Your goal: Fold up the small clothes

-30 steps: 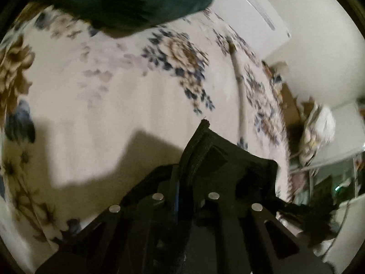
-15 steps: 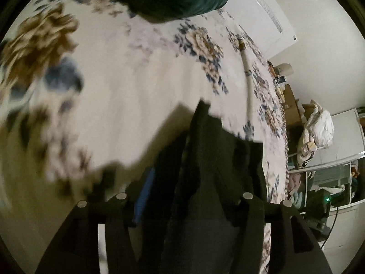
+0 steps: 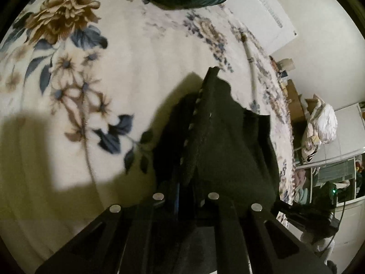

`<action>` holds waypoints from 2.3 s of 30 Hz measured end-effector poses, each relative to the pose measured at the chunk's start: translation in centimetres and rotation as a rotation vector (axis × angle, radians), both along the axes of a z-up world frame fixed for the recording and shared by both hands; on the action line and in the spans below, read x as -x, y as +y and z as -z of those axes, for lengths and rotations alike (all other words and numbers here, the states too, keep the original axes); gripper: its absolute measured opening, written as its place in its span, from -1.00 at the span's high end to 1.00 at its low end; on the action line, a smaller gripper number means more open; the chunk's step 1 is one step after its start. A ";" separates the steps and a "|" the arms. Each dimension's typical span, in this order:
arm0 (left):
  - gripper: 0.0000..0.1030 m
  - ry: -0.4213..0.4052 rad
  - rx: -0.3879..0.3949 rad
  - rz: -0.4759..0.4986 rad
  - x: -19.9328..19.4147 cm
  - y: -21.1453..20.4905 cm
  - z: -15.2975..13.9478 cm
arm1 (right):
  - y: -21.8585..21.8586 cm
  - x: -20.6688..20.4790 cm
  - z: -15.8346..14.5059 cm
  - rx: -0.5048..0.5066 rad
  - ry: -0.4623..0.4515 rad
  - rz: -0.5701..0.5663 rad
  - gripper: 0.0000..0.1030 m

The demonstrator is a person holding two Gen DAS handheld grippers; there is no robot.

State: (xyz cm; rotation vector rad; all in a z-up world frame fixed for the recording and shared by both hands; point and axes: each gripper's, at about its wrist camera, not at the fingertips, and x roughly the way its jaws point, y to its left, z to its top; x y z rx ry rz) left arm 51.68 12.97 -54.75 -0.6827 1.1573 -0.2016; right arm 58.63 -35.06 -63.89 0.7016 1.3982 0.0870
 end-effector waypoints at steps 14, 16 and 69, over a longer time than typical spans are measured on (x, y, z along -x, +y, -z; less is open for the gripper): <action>-0.06 0.064 0.107 -0.014 7.7 -0.3 1.0 | -0.5 4.9 1.8 -0.181 0.065 -0.148 -0.06; 0.30 0.047 0.089 -0.010 8.1 -1.1 1.5 | 0.2 5.8 3.5 -0.205 0.099 -0.157 -0.06; 0.32 0.010 0.037 0.116 -12.4 0.0 0.8 | -2.5 -16.8 0.6 -0.055 -0.074 0.025 0.53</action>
